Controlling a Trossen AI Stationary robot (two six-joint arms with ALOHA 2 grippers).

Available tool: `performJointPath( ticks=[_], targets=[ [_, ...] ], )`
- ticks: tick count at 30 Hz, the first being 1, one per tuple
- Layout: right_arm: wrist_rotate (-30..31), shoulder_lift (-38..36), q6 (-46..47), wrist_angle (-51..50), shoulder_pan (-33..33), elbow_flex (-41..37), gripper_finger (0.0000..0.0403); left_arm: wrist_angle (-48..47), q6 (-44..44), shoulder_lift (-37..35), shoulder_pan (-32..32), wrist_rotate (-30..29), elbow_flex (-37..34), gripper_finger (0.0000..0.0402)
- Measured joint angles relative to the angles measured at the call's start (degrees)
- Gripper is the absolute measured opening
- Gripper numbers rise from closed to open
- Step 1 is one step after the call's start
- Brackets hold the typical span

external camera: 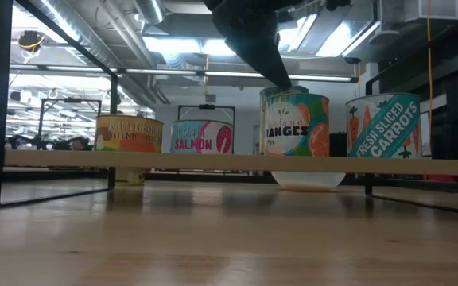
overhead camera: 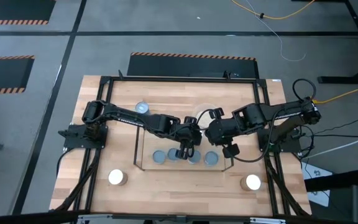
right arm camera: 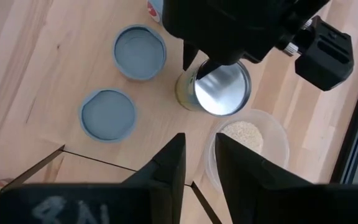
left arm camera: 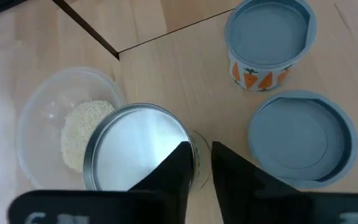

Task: Pick and place cans onto a shelf
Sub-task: Put the canned carrots on the shelf

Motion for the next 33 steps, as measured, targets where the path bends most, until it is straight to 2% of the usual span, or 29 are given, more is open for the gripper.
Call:
performJointPath(
  ticks=[7,18,27,33],
  targets=[
    [0.01,0.00,0.00,0.15,0.00,0.00,0.0092,1.57,0.07,0.11,-0.11,0.00,-0.11,0.0094],
    [0.35,0.00,0.04,0.59,-0.04,0.00,0.0092,2.19,0.44,-3.54,-0.11,0.00,-0.20,0.0096],
    [0.28,0.00,-0.07,8.44,-2.18,0.01,0.0092,-5.51,3.42,-14.13,0.33,-0.02,-0.17,0.0096],
    [-0.35,0.00,0.04,11.86,-4.94,-1.91,0.0092,-17.97,2.77,-24.54,0.35,0.38,-0.77,0.0096]
  ],
)
